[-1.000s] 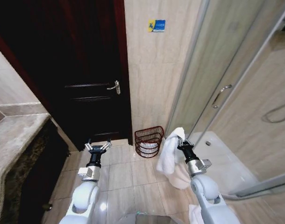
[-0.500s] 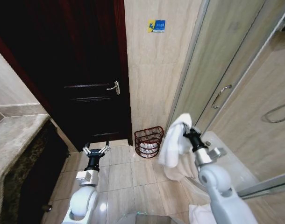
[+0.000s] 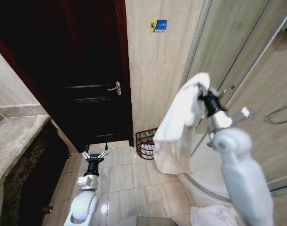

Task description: Discard the used towel into the hamper.

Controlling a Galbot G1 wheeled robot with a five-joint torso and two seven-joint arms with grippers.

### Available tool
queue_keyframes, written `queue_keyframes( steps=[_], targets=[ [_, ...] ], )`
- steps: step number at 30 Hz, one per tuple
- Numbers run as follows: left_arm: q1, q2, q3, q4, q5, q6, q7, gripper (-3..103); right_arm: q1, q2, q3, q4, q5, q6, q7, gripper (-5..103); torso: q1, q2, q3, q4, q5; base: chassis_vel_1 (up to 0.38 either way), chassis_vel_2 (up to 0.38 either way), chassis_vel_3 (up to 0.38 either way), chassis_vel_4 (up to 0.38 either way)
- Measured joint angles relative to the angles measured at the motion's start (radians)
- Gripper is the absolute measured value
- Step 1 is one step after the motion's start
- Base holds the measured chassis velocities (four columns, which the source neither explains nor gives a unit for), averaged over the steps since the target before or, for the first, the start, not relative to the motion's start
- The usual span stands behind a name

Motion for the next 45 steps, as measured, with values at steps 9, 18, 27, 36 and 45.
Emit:
queue_keyframes(
  steps=[9, 18, 27, 36, 45],
  targets=[
    [0.021, -0.025, -0.088, -0.041, -0.031, 0.015, -0.002, 100, 0.466, -0.016, -0.204, -0.301, 0.096, -0.008, 0.008, 3, 0.0, 0.0, 0.0, 0.0, 0.0002, 0.0, 0.0, 0.0, 0.0],
    [0.055, -0.022, -0.17, -0.071, -0.071, 0.024, 0.0, 100, 0.833, 0.123, -0.365, -0.654, 0.012, 0.02, 0.002, 3, 0.0, 0.0, 0.0, 0.0006, 0.0, 0.0, 0.0, 0.0, 0.0],
    [0.052, -0.018, -0.171, -0.058, -0.074, 0.024, 0.0, 100, 1.012, 0.223, -0.429, -0.922, -0.162, 0.076, -0.076, 3, 0.0, 0.0, 0.0, -0.0003, 0.0001, 0.0, 0.0, 0.0, 0.0],
    [0.048, -0.021, -0.175, -0.057, -0.081, 0.025, 0.0, 100, 1.158, 0.357, -0.433, -1.186, -0.259, 0.135, -0.13, 3, 0.0, 0.0, 0.0, 0.0002, 0.0, 0.0, 0.0, 0.0, 0.0],
    [0.028, -0.026, -0.173, -0.047, -0.086, 0.017, 0.001, 100, 1.333, 0.456, -0.398, -1.374, -0.278, 0.14, -0.163, 3, 0.0, 0.0, 0.0, -0.0001, 0.0, 0.0, 0.0, 0.0, 0.0]
  ],
)
